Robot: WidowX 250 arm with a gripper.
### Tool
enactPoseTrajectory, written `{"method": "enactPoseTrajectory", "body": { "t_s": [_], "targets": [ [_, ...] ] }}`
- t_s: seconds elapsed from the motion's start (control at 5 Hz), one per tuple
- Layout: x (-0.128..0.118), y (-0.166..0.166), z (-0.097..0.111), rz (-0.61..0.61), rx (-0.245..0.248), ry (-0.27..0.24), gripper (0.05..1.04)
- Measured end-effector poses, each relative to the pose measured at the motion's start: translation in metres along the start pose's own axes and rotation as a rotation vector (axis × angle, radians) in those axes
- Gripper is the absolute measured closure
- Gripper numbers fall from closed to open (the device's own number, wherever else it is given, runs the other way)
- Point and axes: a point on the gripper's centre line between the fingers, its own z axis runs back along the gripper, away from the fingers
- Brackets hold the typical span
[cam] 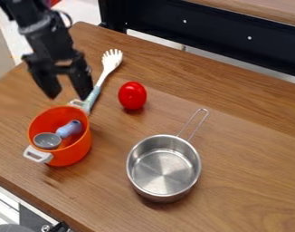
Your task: Put the spoon inside the orange pot
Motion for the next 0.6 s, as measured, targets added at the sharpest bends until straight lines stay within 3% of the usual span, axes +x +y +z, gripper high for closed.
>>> {"method": "enactPoseTrajectory", "body": {
  "t_s": [0.4,0.6],
  "targets": [
    [0.066,-0.011,-0.006,0.206,0.049,-0.158,0.083],
    [0.091,-0.012,-0.016,0.284,0.072,-0.166,0.083]
  ]
}}
